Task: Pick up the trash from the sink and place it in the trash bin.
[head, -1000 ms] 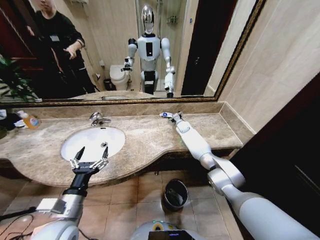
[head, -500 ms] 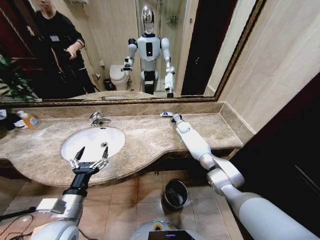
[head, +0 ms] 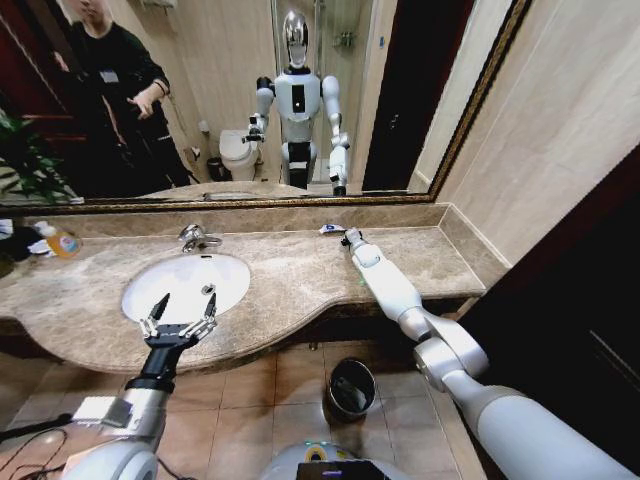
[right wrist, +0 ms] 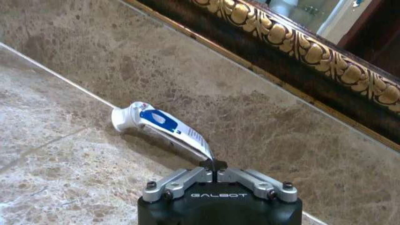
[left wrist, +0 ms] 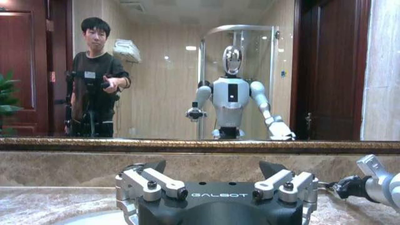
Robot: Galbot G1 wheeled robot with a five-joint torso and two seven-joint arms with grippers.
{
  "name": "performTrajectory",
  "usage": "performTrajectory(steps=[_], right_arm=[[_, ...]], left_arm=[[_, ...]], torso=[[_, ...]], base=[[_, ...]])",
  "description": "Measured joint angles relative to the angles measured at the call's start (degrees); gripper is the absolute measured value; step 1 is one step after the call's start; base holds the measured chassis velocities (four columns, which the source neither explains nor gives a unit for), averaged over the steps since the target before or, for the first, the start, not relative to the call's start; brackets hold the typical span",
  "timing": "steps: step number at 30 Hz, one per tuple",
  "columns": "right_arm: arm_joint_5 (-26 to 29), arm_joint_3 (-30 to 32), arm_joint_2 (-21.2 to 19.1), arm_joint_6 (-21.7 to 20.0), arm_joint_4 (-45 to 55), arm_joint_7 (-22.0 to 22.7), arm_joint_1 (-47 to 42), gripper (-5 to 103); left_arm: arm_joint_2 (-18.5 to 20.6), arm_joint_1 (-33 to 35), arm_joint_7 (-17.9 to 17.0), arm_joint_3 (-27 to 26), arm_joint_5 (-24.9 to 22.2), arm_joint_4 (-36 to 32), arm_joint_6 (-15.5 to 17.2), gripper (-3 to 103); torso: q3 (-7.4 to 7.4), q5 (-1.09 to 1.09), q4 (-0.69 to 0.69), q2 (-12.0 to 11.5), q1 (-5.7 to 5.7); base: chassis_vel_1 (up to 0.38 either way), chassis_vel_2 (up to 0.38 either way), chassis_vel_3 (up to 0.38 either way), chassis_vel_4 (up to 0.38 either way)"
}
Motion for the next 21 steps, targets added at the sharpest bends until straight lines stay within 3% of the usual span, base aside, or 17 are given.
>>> performTrajectory(steps=[5,13,21], right_arm=[[1.79,-0.75,-1.07,-0.36,3.05,0.62,-1.02,0],[12.48,-5.13,-7.39,-5.04,17.32,3.41,-6.3,0],[18.23,-7.71,-12.49,-8.02,29.83,5.36,-11.54,0]], left_arm=[[0.0,0.0,0.0,0.0,0.0,0.0,0.0,100],[0.0,0.0,0.0,0.0,0.0,0.0,0.0,100],[0.0,0.0,0.0,0.0,0.0,0.0,0.0,100]], torso=[[0.0,0.0,0.0,0.0,0.0],[0.0,0.01,0.0,0.0,0.0],[0.0,0.0,-0.01,0.0,0.0]], base=[[0.0,0.0,0.0,0.0],[0.0,0.0,0.0,0.0],[0.0,0.0,0.0,0.0]])
